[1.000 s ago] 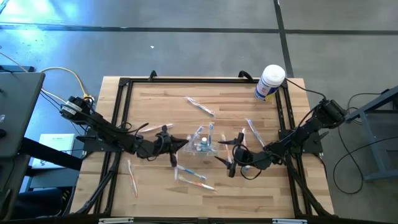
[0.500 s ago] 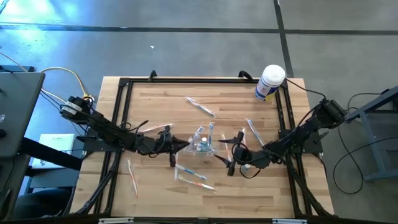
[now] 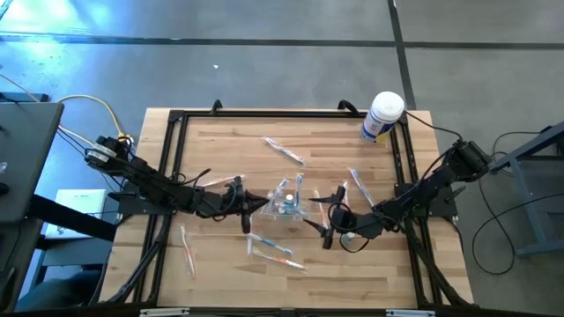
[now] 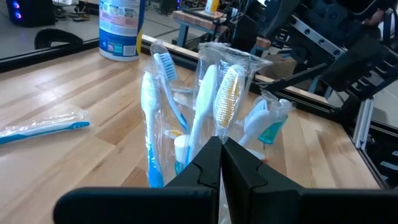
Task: Pick & Place toothbrushing station
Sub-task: Put the orange toothbrush into the transparent organizer
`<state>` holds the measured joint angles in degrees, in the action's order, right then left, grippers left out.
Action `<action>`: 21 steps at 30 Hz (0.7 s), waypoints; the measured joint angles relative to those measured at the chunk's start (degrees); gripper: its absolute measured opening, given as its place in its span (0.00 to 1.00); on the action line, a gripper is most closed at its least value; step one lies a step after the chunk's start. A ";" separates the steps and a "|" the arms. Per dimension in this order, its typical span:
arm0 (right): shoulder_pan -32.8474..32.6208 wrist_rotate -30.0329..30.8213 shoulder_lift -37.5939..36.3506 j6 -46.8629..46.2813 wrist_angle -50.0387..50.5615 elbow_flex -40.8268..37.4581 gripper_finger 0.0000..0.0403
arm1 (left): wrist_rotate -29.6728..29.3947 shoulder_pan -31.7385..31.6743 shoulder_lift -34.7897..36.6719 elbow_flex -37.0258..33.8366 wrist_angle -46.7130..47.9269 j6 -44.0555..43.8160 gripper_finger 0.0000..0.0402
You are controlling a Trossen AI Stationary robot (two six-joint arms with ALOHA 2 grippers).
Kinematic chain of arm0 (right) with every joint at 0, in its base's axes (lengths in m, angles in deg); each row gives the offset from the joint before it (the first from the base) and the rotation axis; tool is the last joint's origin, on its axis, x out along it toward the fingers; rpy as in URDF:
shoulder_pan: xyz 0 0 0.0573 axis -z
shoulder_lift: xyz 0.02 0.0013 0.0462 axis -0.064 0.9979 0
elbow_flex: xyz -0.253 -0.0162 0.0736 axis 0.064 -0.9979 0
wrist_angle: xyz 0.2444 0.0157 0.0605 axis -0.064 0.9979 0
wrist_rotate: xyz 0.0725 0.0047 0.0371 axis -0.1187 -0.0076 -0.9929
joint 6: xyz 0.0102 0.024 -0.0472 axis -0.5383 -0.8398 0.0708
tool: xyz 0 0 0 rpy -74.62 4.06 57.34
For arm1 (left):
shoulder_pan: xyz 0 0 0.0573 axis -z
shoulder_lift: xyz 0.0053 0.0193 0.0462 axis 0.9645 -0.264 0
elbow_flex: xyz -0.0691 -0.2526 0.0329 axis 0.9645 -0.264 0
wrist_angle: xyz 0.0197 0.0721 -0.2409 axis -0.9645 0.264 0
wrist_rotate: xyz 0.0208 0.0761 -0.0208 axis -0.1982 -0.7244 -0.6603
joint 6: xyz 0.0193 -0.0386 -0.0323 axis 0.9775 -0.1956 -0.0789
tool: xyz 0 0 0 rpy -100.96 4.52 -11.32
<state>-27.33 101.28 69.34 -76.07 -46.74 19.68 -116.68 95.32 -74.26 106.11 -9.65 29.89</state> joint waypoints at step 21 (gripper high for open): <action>0.00 -2.83 0.00 0.01 0.30 0.00 0.71 | -0.39 0.00 0.00 0.02 1.33 4.93 0.01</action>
<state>-27.33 98.45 69.34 -76.06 -46.44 19.68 -117.08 95.32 -74.26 106.14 -8.31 34.82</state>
